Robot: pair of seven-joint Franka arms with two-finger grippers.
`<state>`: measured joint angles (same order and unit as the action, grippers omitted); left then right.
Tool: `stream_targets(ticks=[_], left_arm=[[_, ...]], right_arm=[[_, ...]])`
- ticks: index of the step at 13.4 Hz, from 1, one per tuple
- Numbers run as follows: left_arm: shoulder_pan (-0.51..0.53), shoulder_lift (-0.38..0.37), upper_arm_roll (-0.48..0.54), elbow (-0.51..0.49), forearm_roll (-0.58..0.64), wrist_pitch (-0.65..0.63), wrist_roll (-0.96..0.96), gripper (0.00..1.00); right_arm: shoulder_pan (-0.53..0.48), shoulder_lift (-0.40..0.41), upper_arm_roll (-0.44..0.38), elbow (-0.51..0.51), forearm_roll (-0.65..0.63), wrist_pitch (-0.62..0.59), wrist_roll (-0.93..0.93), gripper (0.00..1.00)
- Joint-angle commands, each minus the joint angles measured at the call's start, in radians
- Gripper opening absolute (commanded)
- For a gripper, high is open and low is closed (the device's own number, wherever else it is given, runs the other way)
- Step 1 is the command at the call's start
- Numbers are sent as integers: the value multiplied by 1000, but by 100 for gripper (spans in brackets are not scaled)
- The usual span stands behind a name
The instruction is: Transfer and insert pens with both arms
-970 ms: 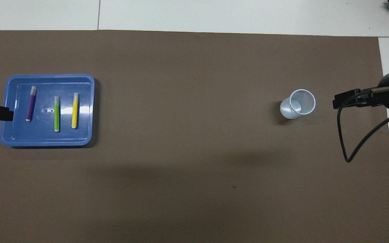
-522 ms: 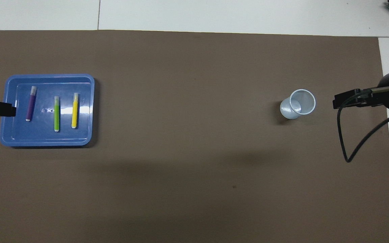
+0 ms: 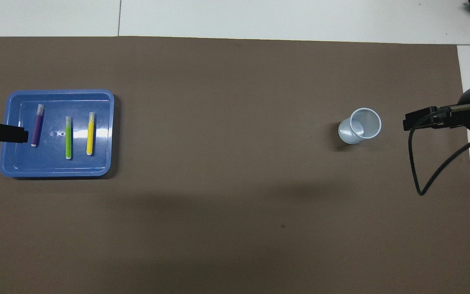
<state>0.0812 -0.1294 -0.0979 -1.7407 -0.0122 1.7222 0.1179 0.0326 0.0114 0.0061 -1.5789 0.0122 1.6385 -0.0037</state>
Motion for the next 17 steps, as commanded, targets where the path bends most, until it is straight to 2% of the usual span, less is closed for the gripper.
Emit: stream_targets(ticks=[1,2,3,4,7,9,11,17], left_arm=[[-11,-62,7,-97,18,51,8,100],[-14,-87,6,-140,18,71,15,91],[-15,-91,6,-152,18,91,34,91],[-18,-92,3,-152,18,88,35,100],[-35,-92,3,-158,18,123,80,100],[-20,-127,4,-241,17,161,66,100],[9,-144,9,-295,12,186,-25,100],[54,-101,14,-293,-6,175,-32,100]], right_arm=[[-6,-16,8,-23,11,23,7,100],[-5,-18,8,-26,11,21,7,100],[-5,-18,8,-27,11,21,8,100],[-3,-19,8,-27,12,21,10,100],[-6,-18,8,-26,14,18,-4,100],[-6,-19,8,-26,15,11,-4,100],[-5,-19,8,-26,15,9,-4,100],[-3,-21,9,-27,14,20,2,100]])
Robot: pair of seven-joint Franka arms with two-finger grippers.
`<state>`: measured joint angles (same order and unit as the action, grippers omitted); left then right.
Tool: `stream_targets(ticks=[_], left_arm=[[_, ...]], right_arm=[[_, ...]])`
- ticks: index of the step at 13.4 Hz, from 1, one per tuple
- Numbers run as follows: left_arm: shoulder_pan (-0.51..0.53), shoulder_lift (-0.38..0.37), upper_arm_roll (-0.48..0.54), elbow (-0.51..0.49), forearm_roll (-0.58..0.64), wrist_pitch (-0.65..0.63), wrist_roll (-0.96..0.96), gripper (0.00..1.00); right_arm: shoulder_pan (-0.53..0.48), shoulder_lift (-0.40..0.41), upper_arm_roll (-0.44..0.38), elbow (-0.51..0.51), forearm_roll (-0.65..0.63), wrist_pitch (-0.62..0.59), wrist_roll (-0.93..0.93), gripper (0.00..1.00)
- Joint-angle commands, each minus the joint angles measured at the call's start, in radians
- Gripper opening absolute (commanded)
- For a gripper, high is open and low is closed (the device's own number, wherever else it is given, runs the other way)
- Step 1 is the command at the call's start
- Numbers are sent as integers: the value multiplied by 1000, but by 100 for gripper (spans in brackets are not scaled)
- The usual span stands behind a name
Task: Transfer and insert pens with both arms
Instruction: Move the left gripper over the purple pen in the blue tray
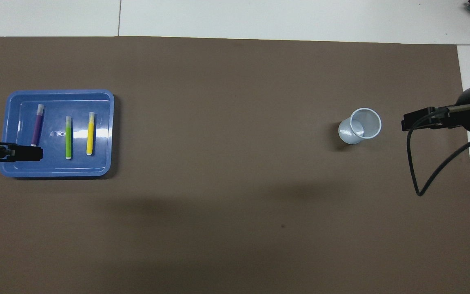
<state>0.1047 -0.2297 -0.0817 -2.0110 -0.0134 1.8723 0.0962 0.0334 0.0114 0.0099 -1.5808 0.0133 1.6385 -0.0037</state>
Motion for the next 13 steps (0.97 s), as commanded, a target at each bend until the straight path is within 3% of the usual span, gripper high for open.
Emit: stream_targets(ticks=[1,6,13], left_arm=[[49,21,-3,-14,-5,25,-9,100],[67,202,-3,3,-5,189,8,100],[73,250,-3,3,-5,240,10,100]], right_arm=[[-3,-21,5,-27,13,20,2,100],[16,-21,5,-30,14,20,7,100],[16,-21,7,-31,16,21,8,100]])
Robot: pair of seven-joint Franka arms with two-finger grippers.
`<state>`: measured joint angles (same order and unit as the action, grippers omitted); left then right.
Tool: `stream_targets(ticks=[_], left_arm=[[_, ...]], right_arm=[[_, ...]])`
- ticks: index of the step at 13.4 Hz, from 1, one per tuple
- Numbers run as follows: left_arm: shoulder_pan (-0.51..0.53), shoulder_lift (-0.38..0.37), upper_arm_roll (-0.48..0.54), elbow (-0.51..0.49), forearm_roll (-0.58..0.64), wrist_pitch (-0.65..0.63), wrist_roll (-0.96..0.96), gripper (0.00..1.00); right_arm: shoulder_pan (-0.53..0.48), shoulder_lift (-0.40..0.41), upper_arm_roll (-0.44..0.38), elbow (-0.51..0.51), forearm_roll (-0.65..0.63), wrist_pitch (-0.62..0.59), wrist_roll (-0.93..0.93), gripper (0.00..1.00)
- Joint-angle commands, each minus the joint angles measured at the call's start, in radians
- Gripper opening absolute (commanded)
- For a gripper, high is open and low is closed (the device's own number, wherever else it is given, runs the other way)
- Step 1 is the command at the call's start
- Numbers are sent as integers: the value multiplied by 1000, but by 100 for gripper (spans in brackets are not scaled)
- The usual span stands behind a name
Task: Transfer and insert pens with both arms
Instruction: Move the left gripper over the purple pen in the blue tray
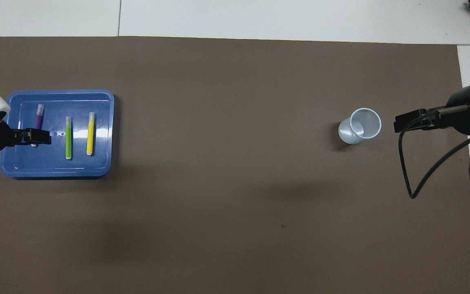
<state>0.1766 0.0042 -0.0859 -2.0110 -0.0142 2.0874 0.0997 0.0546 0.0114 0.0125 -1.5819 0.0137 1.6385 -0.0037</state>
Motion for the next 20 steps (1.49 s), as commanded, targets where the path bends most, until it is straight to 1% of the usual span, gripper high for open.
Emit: stream_targets(ticks=[1,3,5,6,7,8,9,11,12,14,16,18,20], left_arm=[[9,29,2,5,-4,39,6,100],[39,63,3,26,-3,66,24,99],[55,138,2,101,-1,48,34,99],[53,148,2,130,2,33,34,98],[53,163,3,141,16,49,34,98],[66,201,5,164,38,66,37,97],[87,262,3,211,46,71,41,97],[98,345,3,273,49,94,41,97],[99,362,3,275,48,121,41,97],[99,370,2,271,46,138,43,97],[99,422,2,279,48,190,43,95],[99,436,3,313,53,192,48,94],[104,465,3,328,51,207,84,93]], right_arm=[[-6,-21,3,-30,15,23,7,100],[-6,-21,4,-30,15,24,7,100],[-6,-21,4,-30,15,24,8,100],[-6,-21,4,-30,15,24,7,100],[-6,-21,6,-30,15,24,7,100],[-6,-21,6,-30,15,24,7,100],[-6,-21,6,-30,15,24,7,100],[-6,-21,7,-30,15,24,7,100],[-4,-21,7,-30,15,24,7,100],[-6,-21,7,-32,15,24,7,100],[-6,-21,7,-32,15,24,7,100],[-6,-21,7,-32,15,24,7,100],[-4,-21,7,-32,15,26,8,100]])
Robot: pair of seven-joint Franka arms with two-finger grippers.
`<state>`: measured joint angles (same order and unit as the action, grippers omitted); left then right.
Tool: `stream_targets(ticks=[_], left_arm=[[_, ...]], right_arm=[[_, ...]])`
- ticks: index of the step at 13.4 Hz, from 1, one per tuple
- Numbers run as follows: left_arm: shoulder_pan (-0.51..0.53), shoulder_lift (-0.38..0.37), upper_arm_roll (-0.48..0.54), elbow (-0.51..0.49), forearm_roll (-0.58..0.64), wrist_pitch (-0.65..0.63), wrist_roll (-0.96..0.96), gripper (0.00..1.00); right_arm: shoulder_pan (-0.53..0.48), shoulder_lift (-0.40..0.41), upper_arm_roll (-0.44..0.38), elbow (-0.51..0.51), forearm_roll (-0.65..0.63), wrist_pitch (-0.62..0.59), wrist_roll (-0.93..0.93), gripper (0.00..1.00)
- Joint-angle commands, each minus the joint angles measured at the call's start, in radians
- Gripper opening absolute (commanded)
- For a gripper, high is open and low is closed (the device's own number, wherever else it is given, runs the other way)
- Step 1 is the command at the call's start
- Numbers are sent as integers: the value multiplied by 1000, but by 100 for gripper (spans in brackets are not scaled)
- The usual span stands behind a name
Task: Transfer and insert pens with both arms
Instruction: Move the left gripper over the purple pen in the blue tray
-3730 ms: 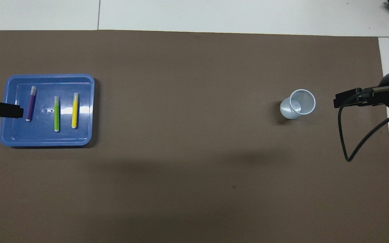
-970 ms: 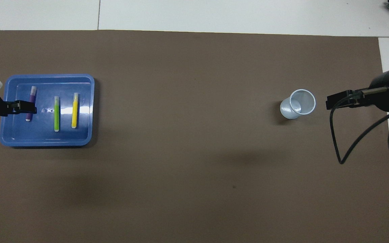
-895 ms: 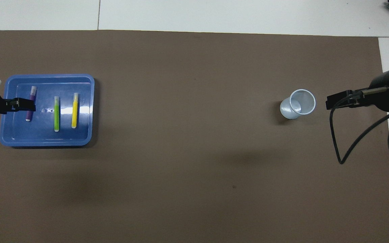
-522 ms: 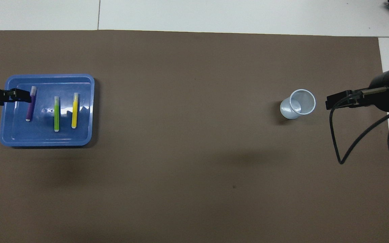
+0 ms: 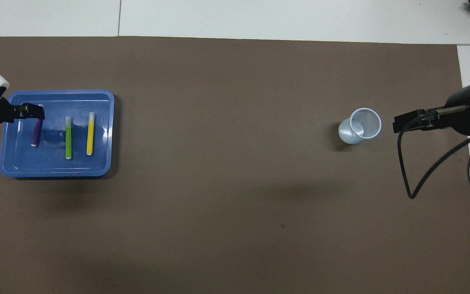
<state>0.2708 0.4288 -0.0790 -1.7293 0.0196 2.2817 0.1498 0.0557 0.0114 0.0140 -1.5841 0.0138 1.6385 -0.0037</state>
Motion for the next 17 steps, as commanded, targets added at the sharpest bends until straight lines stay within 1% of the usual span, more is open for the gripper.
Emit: stream_targets(ticks=[1,3,6,8,9,10,11,13,14,16,17], left_arm=[[10,45,-4,66,17,9,36,93],[10,70,-4,96,16,-1,34,91],[11,76,-4,91,6,16,34,91],[11,79,-4,83,5,16,34,89],[15,85,-4,83,5,18,37,88],[36,111,-5,89,5,13,39,88],[56,120,-10,89,11,10,40,88],[51,119,-12,86,3,-11,40,88],[47,119,-12,83,2,-14,42,87],[45,116,-13,80,0,-40,40,79],[48,114,-16,88,2,-68,40,76]], right_arm=[[-5,-21,6,-30,15,26,8,100],[-5,-21,6,-30,15,26,8,100],[6,-21,7,-30,15,26,14,100],[7,-21,7,-30,15,26,22,100],[7,-21,7,-30,15,32,24,100],[7,-21,7,-30,15,34,28,100],[9,-21,7,-30,15,35,30,100],[9,-21,7,-28,15,38,30,100],[9,-21,7,-28,15,38,30,100],[9,-21,7,-28,15,38,30,100],[9,-21,7,-30,15,38,30,100]])
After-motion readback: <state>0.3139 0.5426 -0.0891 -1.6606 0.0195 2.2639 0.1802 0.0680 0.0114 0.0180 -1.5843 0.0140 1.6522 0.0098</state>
